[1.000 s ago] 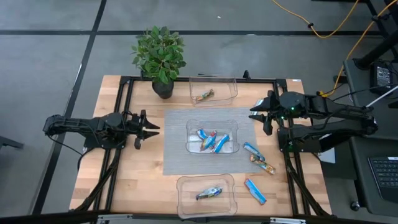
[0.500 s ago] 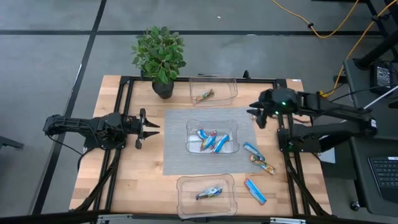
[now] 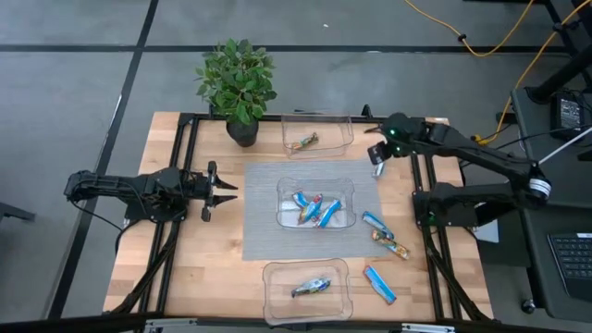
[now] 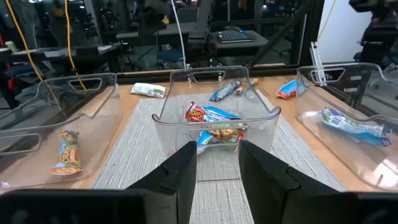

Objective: Pick and place Granola Bars by type
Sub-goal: Put the orange granola bar into the top transparent bin

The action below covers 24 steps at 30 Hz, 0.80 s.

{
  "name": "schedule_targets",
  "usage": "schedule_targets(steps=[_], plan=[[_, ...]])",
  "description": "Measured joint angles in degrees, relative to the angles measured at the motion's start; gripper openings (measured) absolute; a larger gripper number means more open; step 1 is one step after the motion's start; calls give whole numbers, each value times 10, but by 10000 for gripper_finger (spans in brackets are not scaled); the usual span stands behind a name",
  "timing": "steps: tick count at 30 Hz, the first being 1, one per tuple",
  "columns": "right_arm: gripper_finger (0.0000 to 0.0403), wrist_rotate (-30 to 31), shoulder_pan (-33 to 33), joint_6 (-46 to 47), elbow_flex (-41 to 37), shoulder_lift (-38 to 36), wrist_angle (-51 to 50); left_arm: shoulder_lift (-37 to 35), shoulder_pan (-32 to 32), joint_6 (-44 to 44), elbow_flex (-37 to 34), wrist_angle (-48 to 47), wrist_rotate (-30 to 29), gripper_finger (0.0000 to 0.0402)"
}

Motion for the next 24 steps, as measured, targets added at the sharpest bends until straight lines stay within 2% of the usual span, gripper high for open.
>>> schedule_targets(steps=[5, 12, 15, 19, 24], plan=[[149, 2, -37, 42, 0, 27, 1, 0, 0, 0, 0, 0, 0, 113], [158, 3, -47, 52, 0, 69, 23, 0, 0, 0, 0, 0, 0, 113], [182, 1, -49, 53, -3, 98, 24, 0, 0, 0, 0, 0, 0, 113], [233, 2, -49, 57, -8, 135, 24, 0, 0, 0, 0, 0, 0, 113], [297, 17, -50, 108, -8, 171, 25, 0, 0, 0, 0, 0, 0, 113]])
